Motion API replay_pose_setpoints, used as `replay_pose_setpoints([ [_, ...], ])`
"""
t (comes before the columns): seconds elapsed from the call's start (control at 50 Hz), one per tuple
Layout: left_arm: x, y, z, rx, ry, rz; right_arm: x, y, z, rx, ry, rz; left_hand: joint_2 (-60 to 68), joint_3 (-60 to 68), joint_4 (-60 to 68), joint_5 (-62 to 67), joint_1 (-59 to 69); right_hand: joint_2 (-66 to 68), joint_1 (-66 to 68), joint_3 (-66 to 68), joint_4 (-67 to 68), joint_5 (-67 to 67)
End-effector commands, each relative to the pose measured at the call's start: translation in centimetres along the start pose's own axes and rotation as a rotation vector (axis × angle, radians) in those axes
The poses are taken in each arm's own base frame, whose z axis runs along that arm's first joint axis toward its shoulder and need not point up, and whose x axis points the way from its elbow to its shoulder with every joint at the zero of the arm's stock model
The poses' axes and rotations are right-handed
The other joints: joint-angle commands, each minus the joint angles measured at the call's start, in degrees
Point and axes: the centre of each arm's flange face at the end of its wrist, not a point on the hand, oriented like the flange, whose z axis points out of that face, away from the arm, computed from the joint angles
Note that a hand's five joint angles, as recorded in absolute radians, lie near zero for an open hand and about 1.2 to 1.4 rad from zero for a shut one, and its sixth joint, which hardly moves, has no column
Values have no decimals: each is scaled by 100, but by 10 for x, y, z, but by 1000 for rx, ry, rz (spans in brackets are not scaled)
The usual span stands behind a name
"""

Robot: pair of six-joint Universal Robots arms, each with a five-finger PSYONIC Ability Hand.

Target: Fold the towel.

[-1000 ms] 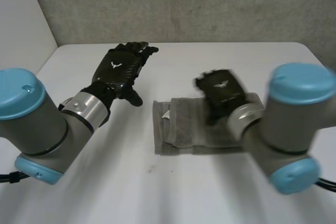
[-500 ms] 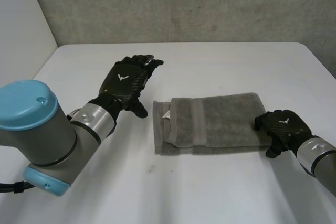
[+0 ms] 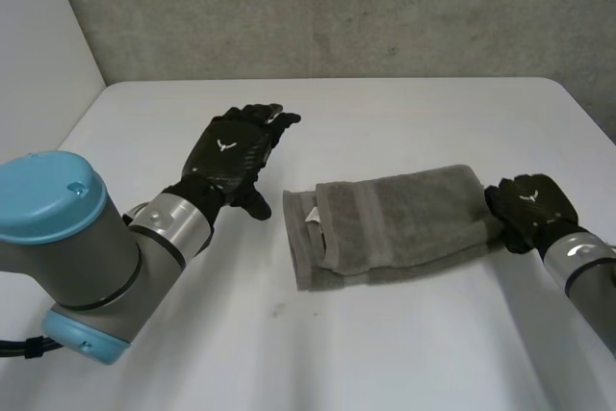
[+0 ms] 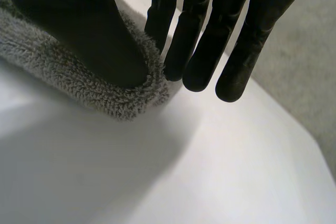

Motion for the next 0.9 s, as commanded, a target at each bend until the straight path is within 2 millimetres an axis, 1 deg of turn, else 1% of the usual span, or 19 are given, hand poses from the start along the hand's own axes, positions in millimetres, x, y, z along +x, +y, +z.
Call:
replay_pose_setpoints([
  [0.02,-1,-3,0,8,-5,2,-57,-63,-3,198,-103,-143,103,97,89,-106,25,1283,2799,1224,1177,1506],
  [0.1,-3,-4,0,11,-8,3,-91,-90,-13,287,-166,-170,86,80,72,-123,8,1283,2799,1224,1177,1506],
  [0.14,-4,-5,0,12,-13,3,-138,-105,-29,360,-285,-202,86,80,72,-123,8,1283,2799,1224,1177,1506],
  [0.16,-4,-5,0,12,-13,3,-138,-105,-29,360,-286,-202,86,80,72,-123,8,1283,2799,1224,1177,1506],
  [0.2,-4,-5,0,12,-15,3,-183,-95,-40,351,-415,-228,86,80,72,-123,8,1283,2799,1224,1177,1506],
  [0.24,-5,-5,0,12,-18,4,-201,-88,-47,348,-466,-251,103,97,89,-106,25,1283,2799,1224,1177,1506],
  [0.32,-5,-5,0,13,-21,3,-218,-86,-53,368,-503,-279,103,97,89,-106,25,1283,2799,1224,1177,1506],
  [0.4,-4,-6,0,14,-30,3,-214,-94,-53,392,-483,-271,137,130,123,-72,58,1105,2622,1047,1000,1329],
  [0.42,-4,-6,0,14,-30,3,-209,-99,-53,398,-463,-263,137,130,123,-72,58,-1544,-28,-1602,-1650,-1321],
  [0.44,-4,-7,0,18,-29,4,-209,-99,-53,398,-463,-262,137,130,123,-72,58,-1571,-54,-1629,-1676,-1347],
  [0.46,-5,-10,2,27,-31,6,-201,-103,-52,395,-433,-251,137,130,123,-72,58,-4335,-2819,-4394,-4441,-4112],
  [0.48,-5,-10,2,27,-31,6,-200,-103,-52,395,-433,-251,137,130,123,-72,58,-4363,-2846,-4421,-4468,-4139],
  [0.5,-5,-10,3,30,-32,7,-188,-104,-48,376,-399,-228,153,147,139,-56,75,-5717,-4201,-5776,-5823,-5494],
  [0.58,-6,-16,9,51,-32,10,-136,-106,-34,308,-275,-67,204,197,190,-5,125,-5717,-4201,-5776,-5823,-5494],
  [0.6,-5,-18,12,59,-29,7,-136,-106,-34,308,-275,-67,287,281,273,78,209,-5717,-4201,-5776,-5823,-5494],
  [0.66,5,-17,21,66,-8,-21,-84,-109,-27,253,-182,153,321,315,308,112,243,-5717,-4201,-5776,-5823,-5494],
  [0.72,12,-19,26,73,13,-46,-63,-104,-23,179,-157,268,322,315,308,113,243,-5717,-4201,-5776,-5823,-5494],
  [0.78,21,-15,31,52,40,-104,-57,-99,-23,136,-164,310,322,315,308,113,243,-5717,-4201,-5776,-5823,-5494],
  [0.9,42,23,38,-80,88,-161,-49,-90,-17,56,-217,370,389,382,375,180,310,-5717,-4201,-5776,-5823,-5494],
])
